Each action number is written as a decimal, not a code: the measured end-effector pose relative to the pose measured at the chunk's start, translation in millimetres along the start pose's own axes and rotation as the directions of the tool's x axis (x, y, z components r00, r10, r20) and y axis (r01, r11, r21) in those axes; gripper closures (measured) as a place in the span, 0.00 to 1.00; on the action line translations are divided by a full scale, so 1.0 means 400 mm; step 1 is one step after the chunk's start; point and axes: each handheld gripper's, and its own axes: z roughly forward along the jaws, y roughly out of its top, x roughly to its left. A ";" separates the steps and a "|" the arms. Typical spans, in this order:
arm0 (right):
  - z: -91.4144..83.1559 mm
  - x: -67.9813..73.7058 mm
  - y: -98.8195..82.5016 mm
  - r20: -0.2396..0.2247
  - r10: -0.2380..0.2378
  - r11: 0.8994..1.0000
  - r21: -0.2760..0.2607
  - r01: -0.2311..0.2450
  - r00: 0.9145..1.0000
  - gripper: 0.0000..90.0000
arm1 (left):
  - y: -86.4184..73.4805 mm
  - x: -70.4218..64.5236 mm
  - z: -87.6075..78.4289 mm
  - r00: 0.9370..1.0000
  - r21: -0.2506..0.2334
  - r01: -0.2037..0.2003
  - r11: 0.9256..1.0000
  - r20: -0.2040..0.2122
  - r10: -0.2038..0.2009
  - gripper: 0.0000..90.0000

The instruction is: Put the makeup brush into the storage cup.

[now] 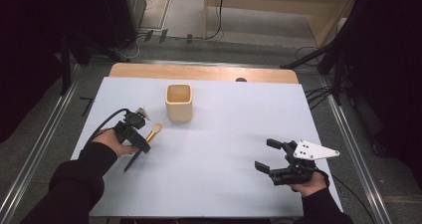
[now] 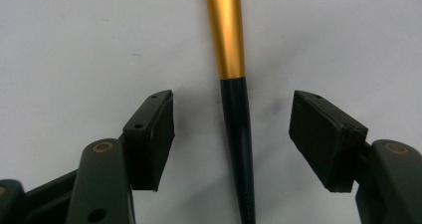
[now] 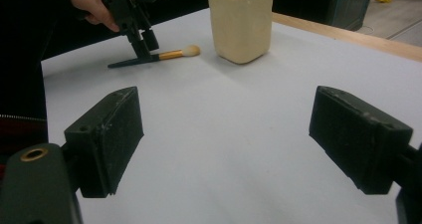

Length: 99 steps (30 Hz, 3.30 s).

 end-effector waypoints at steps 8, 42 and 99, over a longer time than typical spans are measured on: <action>0.001 0.000 0.000 0.002 -0.003 1.000 0.002 0.003 1.000 0.16 | 0.010 -0.006 0.017 1.000 0.023 0.010 1.000 -0.027 -0.009 0.40; 0.020 0.009 -0.004 -0.023 -0.030 0.998 0.055 0.032 0.999 0.16 | 0.037 -0.031 0.019 0.995 0.089 0.066 0.994 -0.076 -0.060 0.88; 0.053 0.001 0.032 -0.075 0.012 0.999 -0.045 -0.015 0.997 0.18 | -0.084 -0.065 -0.173 0.944 -0.544 0.008 0.839 0.280 0.173 0.89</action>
